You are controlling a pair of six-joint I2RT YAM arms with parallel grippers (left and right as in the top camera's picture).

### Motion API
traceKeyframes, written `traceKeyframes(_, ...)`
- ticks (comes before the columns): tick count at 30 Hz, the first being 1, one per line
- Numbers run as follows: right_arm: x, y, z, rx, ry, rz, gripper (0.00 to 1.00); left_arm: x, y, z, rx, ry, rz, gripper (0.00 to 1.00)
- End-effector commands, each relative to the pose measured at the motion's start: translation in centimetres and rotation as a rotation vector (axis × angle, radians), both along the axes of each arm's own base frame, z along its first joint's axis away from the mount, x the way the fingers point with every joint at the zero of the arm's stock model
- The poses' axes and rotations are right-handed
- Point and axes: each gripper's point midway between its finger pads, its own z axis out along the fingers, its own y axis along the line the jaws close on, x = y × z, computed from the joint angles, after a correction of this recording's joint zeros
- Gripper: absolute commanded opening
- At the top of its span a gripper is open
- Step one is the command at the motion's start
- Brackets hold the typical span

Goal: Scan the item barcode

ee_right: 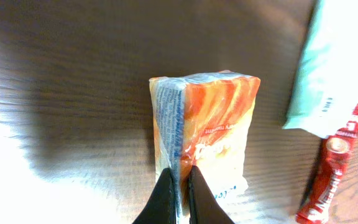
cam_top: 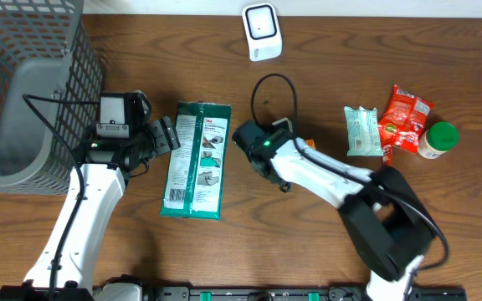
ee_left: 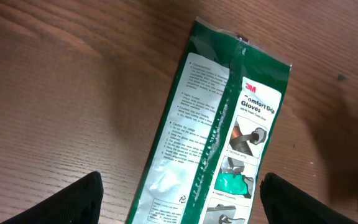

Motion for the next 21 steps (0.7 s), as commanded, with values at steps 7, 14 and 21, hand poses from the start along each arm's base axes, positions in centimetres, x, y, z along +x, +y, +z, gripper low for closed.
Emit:
traceKeyframes(7,3.0,4.7,15.4,0.504,-0.161,0.069,0.01,-0.2,0.1,-0.5,0.008,0.013,-0.005,0.82)
traceKeyframes(14,6.0,5.6,27.2,0.826,-0.177,0.099,0.01,-0.2,0.1,-0.5,0.008,0.013,-0.005,0.82)
traceKeyframes(21,10.7,8.3,31.6,1.144,-0.129,0.159,0.01,-0.2,0.1,-0.5,0.008,0.013,-0.005,0.82)
